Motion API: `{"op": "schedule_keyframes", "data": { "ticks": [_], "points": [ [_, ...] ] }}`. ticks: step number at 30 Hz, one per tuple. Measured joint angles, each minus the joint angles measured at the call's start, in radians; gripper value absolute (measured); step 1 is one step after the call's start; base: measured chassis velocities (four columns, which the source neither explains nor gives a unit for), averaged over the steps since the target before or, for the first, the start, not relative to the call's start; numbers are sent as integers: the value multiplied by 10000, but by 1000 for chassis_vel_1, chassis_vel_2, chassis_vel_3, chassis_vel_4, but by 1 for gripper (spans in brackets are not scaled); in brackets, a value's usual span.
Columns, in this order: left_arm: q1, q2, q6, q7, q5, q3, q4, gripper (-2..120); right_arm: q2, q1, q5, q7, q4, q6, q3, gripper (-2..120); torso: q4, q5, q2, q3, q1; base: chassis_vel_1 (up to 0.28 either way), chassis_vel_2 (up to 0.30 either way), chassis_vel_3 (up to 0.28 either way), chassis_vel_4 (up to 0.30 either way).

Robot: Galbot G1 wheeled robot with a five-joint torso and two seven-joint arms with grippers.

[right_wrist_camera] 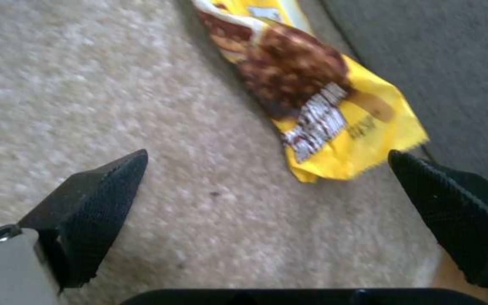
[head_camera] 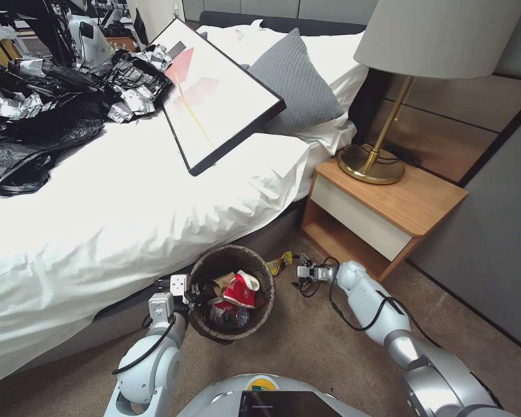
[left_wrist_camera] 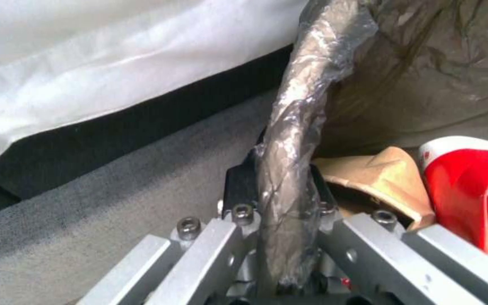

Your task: Pick up the trash bin, then pick up the garbage from the floor and place it into the trash bin.

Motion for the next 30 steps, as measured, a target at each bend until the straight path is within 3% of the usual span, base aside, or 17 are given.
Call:
{"op": "schedule_keyframes", "data": {
  "ticks": [21, 30],
  "points": [
    [5, 1, -9, 0, 25, 36, 11, 0, 23, 195, 101, 460, -94, -37, -91, 100, 0, 0, 0, 0, 0, 0, 0, 0, 0],
    [12, -8, -13, 4, 47, 62, 14, 0, 230, 521, 450, 1183, -214, -114, -521, 100, 3, -1, 0, 0, 0, 0, 0, 0, 0]
  ]
}}
